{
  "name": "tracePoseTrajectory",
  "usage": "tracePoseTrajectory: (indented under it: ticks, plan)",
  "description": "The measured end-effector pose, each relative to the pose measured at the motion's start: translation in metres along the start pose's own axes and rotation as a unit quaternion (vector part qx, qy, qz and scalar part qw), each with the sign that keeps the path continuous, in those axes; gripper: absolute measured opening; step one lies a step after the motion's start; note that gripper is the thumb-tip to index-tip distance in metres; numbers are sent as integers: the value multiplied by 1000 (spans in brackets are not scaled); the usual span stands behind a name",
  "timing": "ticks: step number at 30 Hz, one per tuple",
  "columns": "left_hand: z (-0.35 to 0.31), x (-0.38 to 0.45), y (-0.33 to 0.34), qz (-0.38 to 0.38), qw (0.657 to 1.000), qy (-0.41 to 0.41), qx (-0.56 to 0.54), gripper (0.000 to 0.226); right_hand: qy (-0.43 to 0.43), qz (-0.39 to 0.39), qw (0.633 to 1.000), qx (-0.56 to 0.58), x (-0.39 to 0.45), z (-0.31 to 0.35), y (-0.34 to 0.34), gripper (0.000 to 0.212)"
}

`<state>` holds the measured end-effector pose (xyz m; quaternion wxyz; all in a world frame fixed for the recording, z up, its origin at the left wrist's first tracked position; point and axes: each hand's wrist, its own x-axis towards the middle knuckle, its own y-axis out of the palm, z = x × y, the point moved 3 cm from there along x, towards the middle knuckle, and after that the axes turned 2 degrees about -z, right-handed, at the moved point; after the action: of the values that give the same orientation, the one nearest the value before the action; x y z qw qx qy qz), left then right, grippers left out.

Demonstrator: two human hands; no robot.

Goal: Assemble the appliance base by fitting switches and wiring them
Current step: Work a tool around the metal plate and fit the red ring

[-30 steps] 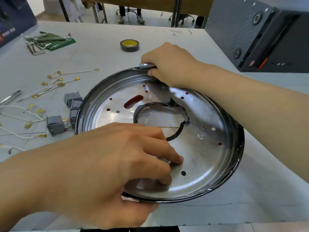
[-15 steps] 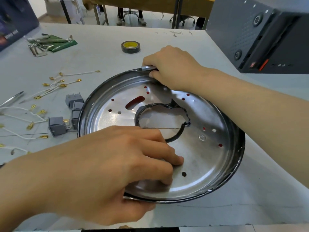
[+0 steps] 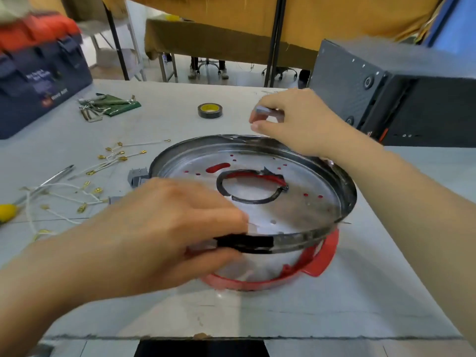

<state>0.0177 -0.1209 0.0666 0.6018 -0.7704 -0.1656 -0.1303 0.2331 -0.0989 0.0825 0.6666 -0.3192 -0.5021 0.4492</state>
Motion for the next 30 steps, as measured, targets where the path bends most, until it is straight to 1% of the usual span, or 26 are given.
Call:
tracePoseTrajectory:
  ticks: [2, 4, 5, 6, 8, 10, 11, 12, 13, 14, 15, 17, 18, 21, 24, 26, 28, 30]
  plan:
    - [6, -5, -8, -34, 999, 14, 28, 28, 15, -13, 999, 40, -7, 2, -14, 16]
    - [11, -3, -19, -78, 996, 7, 47, 23, 41, -47, 993, 96, -15, 4, -28, 40]
    - [12, -2, -23, -110, 992, 9, 54, 20, 56, -70, 989, 121, -18, 3, -34, 48]
    - [12, 0, -26, -131, 990, 4, 60, 17, 72, -99, 982, 144, -21, 2, -39, 51]
    - [17, 1, -28, -161, 986, -13, 49, 16, 107, -164, 963, 185, -26, -2, -47, 47]
    - [25, -1, -33, -189, 981, -37, 9, 18, 137, -221, 936, 238, -30, -9, -49, 29]
    - [29, -2, -36, -209, 977, -50, -14, 18, 149, -242, 920, 269, -32, -11, -48, 27]
    - [34, -3, -38, -230, 970, -63, -41, 19, 155, -259, 904, 302, -34, -13, -47, 36]
    - [39, -4, -40, -253, 962, -74, -73, 20, 162, -271, 889, 331, -36, -14, -45, 40]
    - [43, -4, -42, -274, 952, -81, -107, 20, 170, -281, 878, 347, -38, -17, -43, 39]
    - [47, -4, -44, -293, 942, -84, -140, 20, 181, -283, 873, 354, -39, -18, -40, 32]
    - [54, -4, -48, -323, 923, -84, -191, 22, 198, -274, 874, 350, -42, -17, -33, 12]
    - [56, -4, -50, -331, 919, -81, -198, 23, 200, -258, 876, 354, -43, -16, -29, 9]
    - [60, -2, -53, -328, 916, -71, -219, 22, 205, -206, 881, 374, -43, -13, -15, 24]
    - [63, -2, -51, -311, 906, -70, -279, 24, 196, -188, 875, 401, -45, -13, -6, 32]
    - [64, -3, -48, -284, 906, -66, -306, 27, 186, -174, 871, 419, -48, -15, -3, 40]
    - [64, -4, -44, -249, 912, -65, -321, 29, 169, -174, 870, 429, -50, -19, -2, 48]
    - [65, -6, -43, -225, 928, -75, -287, 30, 168, -185, 872, 422, -52, -25, -3, 49]
